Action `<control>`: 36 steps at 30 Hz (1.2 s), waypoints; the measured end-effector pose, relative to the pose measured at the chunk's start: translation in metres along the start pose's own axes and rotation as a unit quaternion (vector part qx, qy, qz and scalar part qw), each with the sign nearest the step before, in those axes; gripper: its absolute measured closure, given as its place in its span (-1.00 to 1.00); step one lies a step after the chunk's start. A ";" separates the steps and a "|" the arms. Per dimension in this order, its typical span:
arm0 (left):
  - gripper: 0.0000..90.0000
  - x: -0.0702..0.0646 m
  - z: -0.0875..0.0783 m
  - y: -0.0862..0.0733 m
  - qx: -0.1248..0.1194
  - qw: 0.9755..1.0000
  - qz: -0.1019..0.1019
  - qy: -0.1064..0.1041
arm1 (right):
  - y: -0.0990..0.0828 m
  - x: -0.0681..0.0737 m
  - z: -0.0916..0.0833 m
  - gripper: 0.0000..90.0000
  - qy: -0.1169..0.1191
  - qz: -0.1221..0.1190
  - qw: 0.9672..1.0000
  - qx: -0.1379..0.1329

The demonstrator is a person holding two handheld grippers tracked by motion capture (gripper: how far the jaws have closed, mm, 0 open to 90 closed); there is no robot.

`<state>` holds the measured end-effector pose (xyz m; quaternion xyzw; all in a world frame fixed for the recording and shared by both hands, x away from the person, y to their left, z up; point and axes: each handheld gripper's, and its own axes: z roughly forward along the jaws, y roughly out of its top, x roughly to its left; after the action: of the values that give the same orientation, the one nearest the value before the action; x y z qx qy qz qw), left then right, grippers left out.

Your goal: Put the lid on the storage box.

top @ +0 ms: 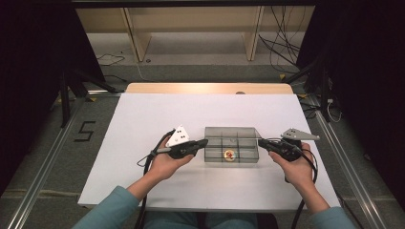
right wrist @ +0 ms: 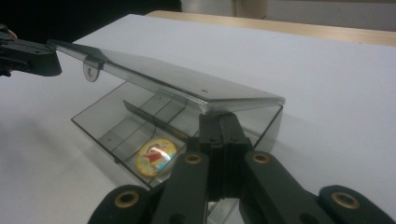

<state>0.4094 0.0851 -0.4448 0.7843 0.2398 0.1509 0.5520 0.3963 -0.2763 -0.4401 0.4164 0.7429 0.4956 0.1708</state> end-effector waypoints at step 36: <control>0.98 -0.008 0.002 -0.009 0.024 1.000 0.017 -0.011 | -0.009 0.003 -0.003 1.00 0.008 -0.016 1.000 0.023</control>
<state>0.4019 0.0821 -0.4537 0.8029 0.2239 0.1460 0.5328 0.3890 -0.2773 -0.4463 0.4044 0.7620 0.4789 0.1624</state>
